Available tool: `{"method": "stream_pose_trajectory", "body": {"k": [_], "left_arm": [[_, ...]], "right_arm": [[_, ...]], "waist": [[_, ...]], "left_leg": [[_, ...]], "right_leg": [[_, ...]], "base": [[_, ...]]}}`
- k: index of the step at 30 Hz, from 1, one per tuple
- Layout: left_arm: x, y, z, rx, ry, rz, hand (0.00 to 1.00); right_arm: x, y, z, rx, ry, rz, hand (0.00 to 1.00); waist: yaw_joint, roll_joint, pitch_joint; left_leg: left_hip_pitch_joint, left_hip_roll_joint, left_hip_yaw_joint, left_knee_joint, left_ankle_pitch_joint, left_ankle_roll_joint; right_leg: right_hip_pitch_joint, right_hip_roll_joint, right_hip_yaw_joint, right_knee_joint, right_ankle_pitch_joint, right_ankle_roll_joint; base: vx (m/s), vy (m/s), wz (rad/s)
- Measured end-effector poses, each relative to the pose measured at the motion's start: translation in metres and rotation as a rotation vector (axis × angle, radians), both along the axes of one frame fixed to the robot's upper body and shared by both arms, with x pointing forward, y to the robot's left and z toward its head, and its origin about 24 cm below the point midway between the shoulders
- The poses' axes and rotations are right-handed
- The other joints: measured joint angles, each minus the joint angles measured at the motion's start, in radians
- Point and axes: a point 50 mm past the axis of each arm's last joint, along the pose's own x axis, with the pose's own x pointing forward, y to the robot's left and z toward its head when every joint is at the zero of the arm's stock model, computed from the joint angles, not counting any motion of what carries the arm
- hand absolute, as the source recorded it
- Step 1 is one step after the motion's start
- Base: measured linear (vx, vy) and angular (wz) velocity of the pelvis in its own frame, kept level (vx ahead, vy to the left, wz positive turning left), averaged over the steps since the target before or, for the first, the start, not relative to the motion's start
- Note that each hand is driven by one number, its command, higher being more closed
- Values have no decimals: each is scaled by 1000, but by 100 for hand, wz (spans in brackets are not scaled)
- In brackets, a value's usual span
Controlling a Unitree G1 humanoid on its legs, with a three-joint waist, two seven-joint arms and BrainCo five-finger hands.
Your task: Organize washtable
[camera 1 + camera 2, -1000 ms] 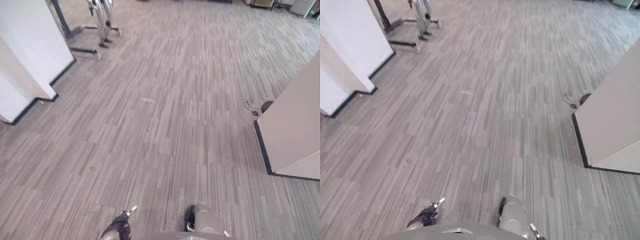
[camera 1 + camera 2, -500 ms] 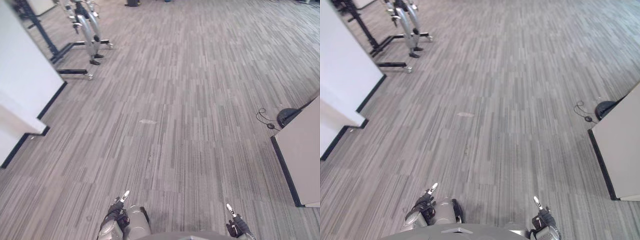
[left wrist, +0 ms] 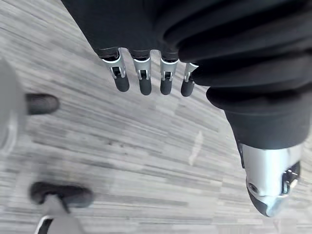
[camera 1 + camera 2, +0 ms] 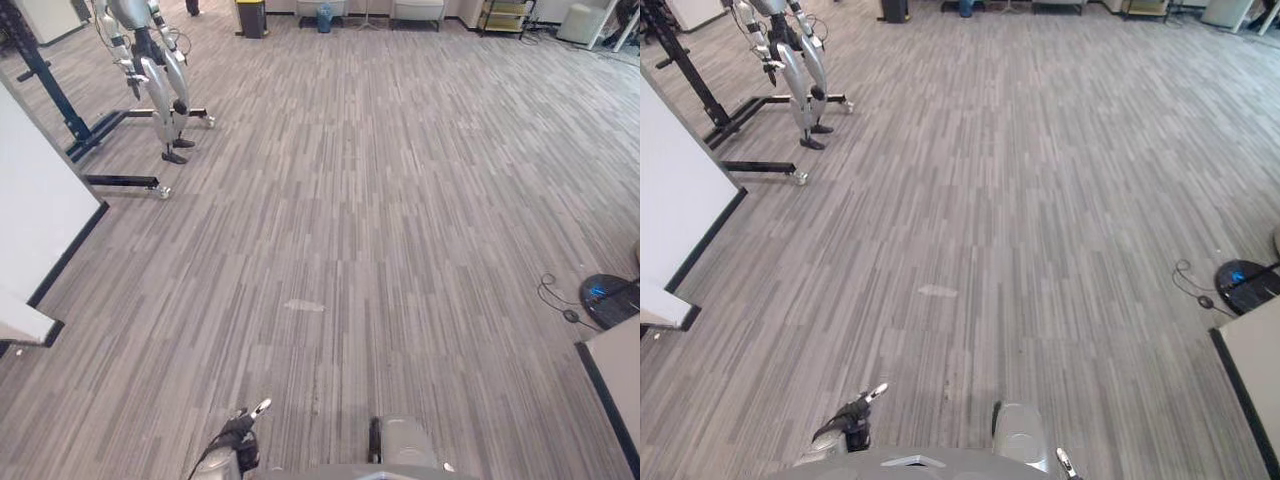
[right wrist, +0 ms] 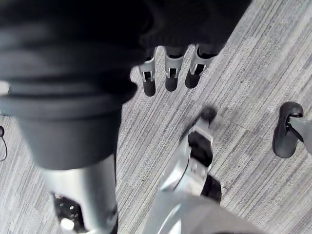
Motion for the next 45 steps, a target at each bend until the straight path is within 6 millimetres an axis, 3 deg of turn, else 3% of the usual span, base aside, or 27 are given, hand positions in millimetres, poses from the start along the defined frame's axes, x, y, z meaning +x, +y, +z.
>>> {"method": "stream_pose_trajectory", "body": {"k": [2,3,4,5,6,7,8,9,10,12,13,14,15,16,17,18,21,25,28,29,31,32,33,34,37,39,45], "left_arm": [[10,-7,4,-20,-44,5,0],[8,-15,3,-52,-42,36,0],[3,-23,1,-68,-27,37,0],[4,-31,1,-91,-29,43,0],[3,-35,0,-109,-28,36,0],[2,-33,0,-113,-29,54,0],[-3,-27,-1,-114,-28,115,0],[-7,-23,-2,-116,-25,147,0],[-9,-16,-1,-106,-40,185,0],[-6,-13,2,-97,-64,194,0],[-3,-12,3,-93,-79,200,0],[-2,-11,3,-87,-81,211,0],[-4,-11,3,-83,-75,226,0],[-6,-12,2,-84,-65,232,0],[-10,-15,-1,-88,-39,231,0],[-12,-14,-2,-86,-28,234,0],[-14,-4,-3,-48,-16,211,0],[-16,-8,-5,-40,8,146,0],[-17,-10,-5,-36,11,118,0],[-18,-11,-5,-39,11,118,0],[-20,-7,-6,-30,18,119,0],[-20,-6,-6,-28,21,118,0],[-23,-3,-7,-21,34,118,0],[-24,-3,-8,-25,42,120,0],[-29,-12,-10,-72,52,175,0],[-32,-13,-11,-80,60,183,0],[-37,0,-12,-43,82,137,0]], "right_arm": [[1,-1,0,-8,4,14,0],[0,-9,2,-32,6,34,0],[-2,-12,3,-41,7,30,0],[2,-15,4,-47,-2,19,0],[9,-19,5,-63,-25,28,0],[13,-19,7,-71,-42,37,0],[24,-22,9,-88,-70,76,0],[31,-24,10,-98,-85,103,0],[54,-25,15,-122,-145,177,0],[72,-24,19,-141,-199,211,0],[89,-24,24,-153,-250,211,0],[98,-24,27,-157,-276,207,0],[106,-24,29,-162,-306,191,0],[106,-25,30,-166,-311,183,0],[101,-29,30,-176,-298,180,0],[96,-30,28,-172,-280,177,0],[63,-13,13,-95,-180,138,0],[40,-12,7,-61,-107,74,0],[29,-10,5,-50,-81,50,0],[28,-9,5,-49,-83,50,0],[34,-8,6,-51,-97,82,0],[36,-7,6,-51,-101,90,0],[34,-4,5,-44,-91,100,0],[32,-4,5,-44,-82,106,0],[25,-13,5,-64,-60,99,0],[21,-15,5,-62,-43,101,0],[19,-10,2,-40,-13,164,0]], "waist": [[-2,-14,-4],[-28,10,-18],[-38,25,-24],[-36,43,-18],[-33,64,-8],[-26,79,-5],[-9,81,0],[-2,80,0],[6,70,0],[17,59,3],[33,56,5],[45,56,5],[58,59,3],[58,67,-2],[53,87,-15],[51,80,-22],[31,-2,-64],[28,-2,-64],[29,11,-59],[28,26,-63],[29,25,-65],[29,20,-68],[29,-5,-76],[29,-8,-81],[31,38,-90],[28,48,-98],[32,9,-115]], "left_leg": [[44,-18,-10,-3,-65,-24],[72,2,-26,11,-110,23],[59,19,-27,131,-116,12],[-15,75,-18,343,-99,-19],[-143,163,-62,679,3,-124],[-196,193,-85,823,51,-164],[-268,227,-98,1017,107,-183],[-295,231,-100,1072,113,-176],[-370,235,-81,1071,103,-144],[-408,253,-28,973,87,-113],[-416,262,10,795,72,-86],[-398,250,17,609,73,-85],[-362,230,6,363,114,-70],[-346,218,-10,235,197,-48],[-344,210,-9,167,321,-20],[-324,204,11,164,283,-41],[-265,78,41,20,278,-53],[-195,7,64,-47,260,-25],[-145,-12,57,-80,250,-11],[-134,-5,59,-96,250,-11],[-130,7,60,-109,252,-13],[-138,13,58,-112,256,-22],[-142,-4,47,-122,262,-35],[-134,-6,41,-140,269,-43],[-102,33,34,-172,292,-60],[-94,53,27,-175,288,-68],[-114,61,6,-171,286,-81]], "right_leg": [[-33,-12,-26,-156,97,-20],[-56,-4,-10,-37,126,-37],[-52,0,4,11,110,-53],[-24,7,-10,34,64,-78],[44,36,-36,20,29,-78],[81,52,-41,13,12,-82],[158,75,-41,-5,-8,-101],[200,85,-36,-23,-13,-106],[316,100,-31,-125,-13,-102],[365,102,-15,-183,-6,-92],[404,104,14,-218,4,-76],[413,104,39,-230,5,-67],[423,105,72,-233,-11,-44],[429,107,89,-228,-28,-27],[430,112,104,-211,-59,-3],[433,103,115,-198,-76,11],[429,2,119,-192,-92,45],[402,-62,156,-84,-64,84],[308,-82,195,137,1,66],[291,-78,207,157,-23,59],[285,-50,211,64,-84,56],[286,-24,219,-47,-76,55],[299,-23,218,-144,-49,62],[321,-21,212,-171,-59,73],[370,24,190,-236,-47,59],[397,45,172,-272,-38,51],[423,62,161,-342,-4,52]], "base": [[186,-186,21],[692,-299,42],[685,-292,37],[687,-291,30],[577,-297,12],[653,-289,-10],[478,-205,-31],[612,-227,-41],[466,-162,-24],[212,-108,-31],[-103,-94,-65],[-176,-98,-100],[-141,-28,-93],[-13,140,-82],[143,217,-41],[273,266,-10],[357,234,14],[236,209,-3],[117,155,13],[42,74,-1],[-57,-6,-6],[-150,-133,4],[-93,-158,10],[1,-169,13],[69,-131,7],[50,-107,9],[58,-24,7]]}}
